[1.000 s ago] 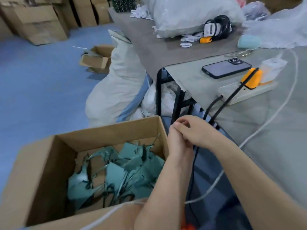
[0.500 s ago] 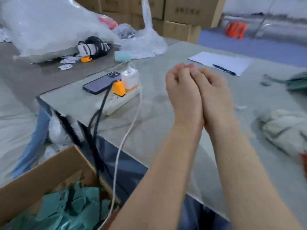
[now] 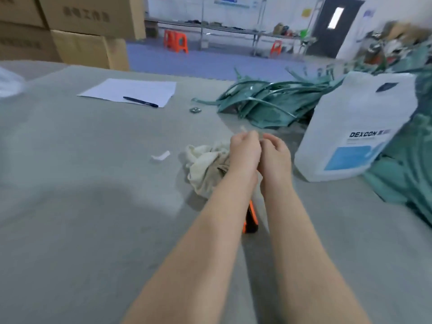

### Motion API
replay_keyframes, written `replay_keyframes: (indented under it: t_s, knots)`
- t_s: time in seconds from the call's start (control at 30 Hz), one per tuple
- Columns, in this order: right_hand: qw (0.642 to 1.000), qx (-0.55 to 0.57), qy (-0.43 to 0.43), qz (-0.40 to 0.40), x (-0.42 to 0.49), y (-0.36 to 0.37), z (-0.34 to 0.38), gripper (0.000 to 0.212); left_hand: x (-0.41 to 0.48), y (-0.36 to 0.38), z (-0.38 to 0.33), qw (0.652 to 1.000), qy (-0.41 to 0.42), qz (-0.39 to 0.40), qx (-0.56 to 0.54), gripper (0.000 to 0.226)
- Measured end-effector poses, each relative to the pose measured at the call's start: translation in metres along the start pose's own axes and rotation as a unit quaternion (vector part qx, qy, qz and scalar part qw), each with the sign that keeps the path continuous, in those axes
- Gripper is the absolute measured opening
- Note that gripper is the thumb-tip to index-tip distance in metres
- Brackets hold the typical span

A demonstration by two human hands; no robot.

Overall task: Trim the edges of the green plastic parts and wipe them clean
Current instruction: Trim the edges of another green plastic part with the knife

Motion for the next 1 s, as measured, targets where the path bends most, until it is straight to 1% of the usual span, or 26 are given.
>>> replay_keyframes:
  t_s: [0.03, 0.07, 0.13, 0.17, 0.23, 0.33, 0.43, 0.5, 0.6, 0.77, 0.83, 0.9, 0.97, 1.0]
  knots:
    - [1.0, 0.006, 0.006, -0.011, 0.012, 0.0, -0.003, 0.039, 0.009, 0.005, 0.002, 1.0, -0.002, -0.003, 0.006, 0.039]
    - [1.0, 0.006, 0.008, -0.025, 0.024, 0.0, -0.006, 0.043, 0.018, 0.009, 0.004, 1.0, -0.002, -0.002, 0.009, 0.034]
    - [0.999, -0.008, 0.0, -0.048, 0.049, 0.004, -0.007, 0.047, 0.035, 0.016, 0.006, 1.0, -0.008, -0.004, 0.006, 0.013]
    - [0.998, -0.024, -0.011, -0.057, 0.061, 0.008, -0.007, 0.048, 0.044, 0.018, 0.006, 1.0, -0.008, -0.006, 0.005, 0.011]
    - [0.995, -0.063, -0.042, -0.064, 0.084, 0.018, -0.004, 0.048, 0.064, 0.023, 0.004, 1.0, -0.003, -0.002, -0.001, 0.018]
    - [0.989, -0.097, -0.076, -0.083, 0.114, 0.03, -0.001, 0.048, 0.088, 0.031, -0.003, 1.0, 0.009, 0.002, 0.004, 0.015]
    - [0.98, -0.121, -0.097, -0.126, 0.137, 0.033, 0.002, 0.055, 0.105, 0.033, -0.007, 1.0, 0.008, -0.003, 0.017, 0.019]
    - [0.975, -0.135, -0.112, -0.137, 0.146, 0.039, 0.006, 0.058, 0.112, 0.034, -0.007, 1.0, 0.001, 0.0, 0.018, 0.016]
    - [0.97, -0.163, -0.121, -0.134, 0.158, 0.047, 0.009, 0.061, 0.121, 0.033, -0.006, 1.0, -0.006, -0.01, 0.014, 0.017]
    - [0.955, -0.265, -0.086, -0.098, 0.173, 0.049, 0.002, 0.072, 0.126, 0.028, 0.002, 0.999, -0.031, -0.002, -0.012, 0.012]
    - [0.939, -0.325, -0.069, -0.085, 0.175, 0.049, -0.003, 0.069, 0.126, 0.025, 0.005, 0.999, -0.039, 0.004, -0.028, 0.014]
    - [0.913, -0.397, -0.069, -0.072, 0.172, 0.05, -0.009, 0.052, 0.125, 0.022, 0.006, 0.999, -0.045, 0.0, -0.024, 0.017]
    - [0.882, -0.459, -0.097, -0.049, 0.163, 0.056, -0.012, 0.034, 0.122, 0.018, 0.007, 0.999, -0.048, -0.008, -0.005, 0.03]
    - [0.869, -0.481, -0.112, -0.038, 0.157, 0.059, -0.013, 0.03, 0.122, 0.016, 0.007, 0.999, -0.047, -0.012, 0.0, 0.034]
Point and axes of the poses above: each hand's wrist, its own x-axis towards the middle knuckle, its own y-axis out of the palm, z = x × y, the point moved 5 cm from there along x, towards the middle knuckle, and after that the axes turned 7 degrees about -x, right-handed, at the moved point
